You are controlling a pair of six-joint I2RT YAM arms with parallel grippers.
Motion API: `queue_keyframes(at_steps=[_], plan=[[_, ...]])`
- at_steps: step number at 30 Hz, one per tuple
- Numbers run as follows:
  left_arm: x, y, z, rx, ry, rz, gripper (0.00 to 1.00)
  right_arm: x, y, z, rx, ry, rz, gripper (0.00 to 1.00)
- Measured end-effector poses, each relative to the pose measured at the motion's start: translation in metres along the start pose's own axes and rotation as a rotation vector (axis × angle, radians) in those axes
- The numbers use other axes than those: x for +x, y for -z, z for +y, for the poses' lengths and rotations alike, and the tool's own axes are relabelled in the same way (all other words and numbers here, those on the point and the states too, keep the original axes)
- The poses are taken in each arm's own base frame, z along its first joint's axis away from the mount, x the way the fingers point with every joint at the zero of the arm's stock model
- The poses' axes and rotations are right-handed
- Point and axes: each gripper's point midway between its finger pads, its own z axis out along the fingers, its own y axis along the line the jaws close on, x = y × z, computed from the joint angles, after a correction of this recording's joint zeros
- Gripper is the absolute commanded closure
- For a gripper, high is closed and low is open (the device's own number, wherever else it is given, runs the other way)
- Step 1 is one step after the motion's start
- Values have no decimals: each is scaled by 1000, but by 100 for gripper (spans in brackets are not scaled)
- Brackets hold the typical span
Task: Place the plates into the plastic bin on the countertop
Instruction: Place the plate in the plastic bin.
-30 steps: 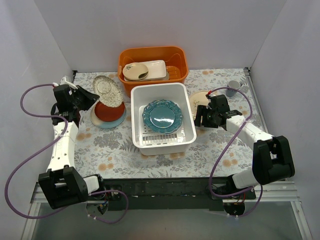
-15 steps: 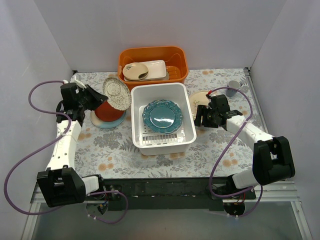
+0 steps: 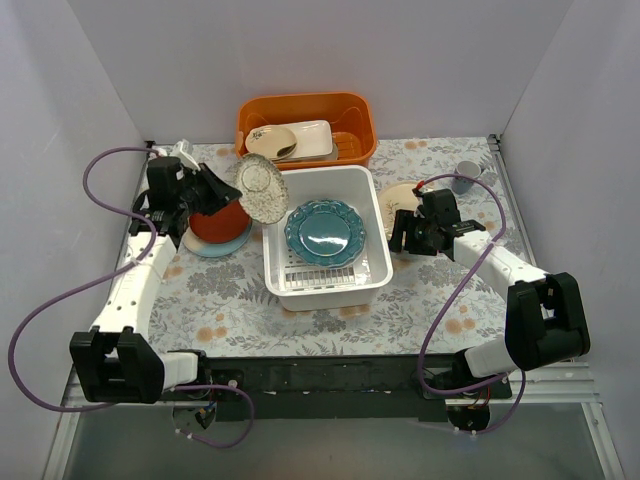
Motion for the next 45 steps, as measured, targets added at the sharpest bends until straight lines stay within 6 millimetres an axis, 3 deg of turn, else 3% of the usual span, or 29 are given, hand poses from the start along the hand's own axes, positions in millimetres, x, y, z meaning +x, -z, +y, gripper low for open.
queue_keyframes(at_steps=[16,30,45], plan=[[34,-22,-14,5,-31,108,100,0,0,2,-11,0,2,27],[80,-48,-39,19,-94,226,100,-2,-1,4,-21,2,-6,27],[113,-70,-41,-35,-150,300,100,1,-5,3,-24,-1,7,27]])
